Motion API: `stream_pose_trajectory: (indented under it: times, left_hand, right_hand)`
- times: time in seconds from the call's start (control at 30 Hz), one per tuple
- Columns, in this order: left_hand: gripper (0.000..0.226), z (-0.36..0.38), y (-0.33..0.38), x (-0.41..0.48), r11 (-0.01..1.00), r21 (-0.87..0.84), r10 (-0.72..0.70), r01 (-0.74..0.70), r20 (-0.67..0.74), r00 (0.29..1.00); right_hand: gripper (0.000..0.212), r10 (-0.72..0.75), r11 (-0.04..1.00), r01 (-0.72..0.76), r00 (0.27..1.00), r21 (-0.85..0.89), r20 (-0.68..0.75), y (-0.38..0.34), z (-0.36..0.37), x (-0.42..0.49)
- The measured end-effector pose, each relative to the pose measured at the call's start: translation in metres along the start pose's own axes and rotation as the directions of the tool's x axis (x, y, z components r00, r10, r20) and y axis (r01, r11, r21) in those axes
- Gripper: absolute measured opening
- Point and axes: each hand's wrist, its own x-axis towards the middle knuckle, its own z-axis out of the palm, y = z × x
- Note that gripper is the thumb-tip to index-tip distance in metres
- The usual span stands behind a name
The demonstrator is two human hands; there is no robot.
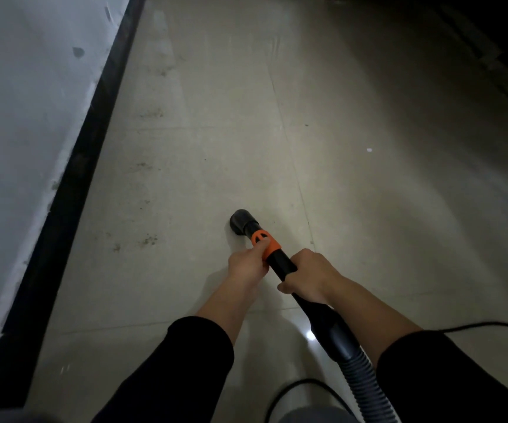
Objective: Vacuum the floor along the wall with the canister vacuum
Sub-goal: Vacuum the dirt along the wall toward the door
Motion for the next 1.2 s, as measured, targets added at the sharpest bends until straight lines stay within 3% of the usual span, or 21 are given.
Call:
stream_pose_trajectory:
  times: [0.3,0.6,0.93,1.2]
  left_hand:
    - [0.029,-0.043,0.018,0.019,0.979,-0.202,-0.007,0.006,-0.004,1.0]
    - [0.025,-0.083,0.024,0.019,0.964,-0.264,-0.043,0.022,-0.072,0.997]
    - [0.018,-0.125,0.022,0.018,0.891,-0.448,-0.09,0.075,-0.011,0.996]
    - [0.019,-0.147,0.02,0.013,0.874,-0.476,-0.11,0.097,-0.001,0.994]
  right_hand:
    - [0.021,-0.112,0.992,0.117,0.989,-0.05,0.092,-0.041,0.007,0.024]
    - [0.023,-0.141,0.978,0.16,0.98,-0.131,0.142,-0.08,0.028,0.026]
    - [0.022,-0.167,0.969,0.195,0.97,-0.153,0.175,-0.107,0.058,0.022]
    - [0.021,-0.2,0.956,0.236,0.96,-0.176,0.198,-0.115,0.07,0.02]
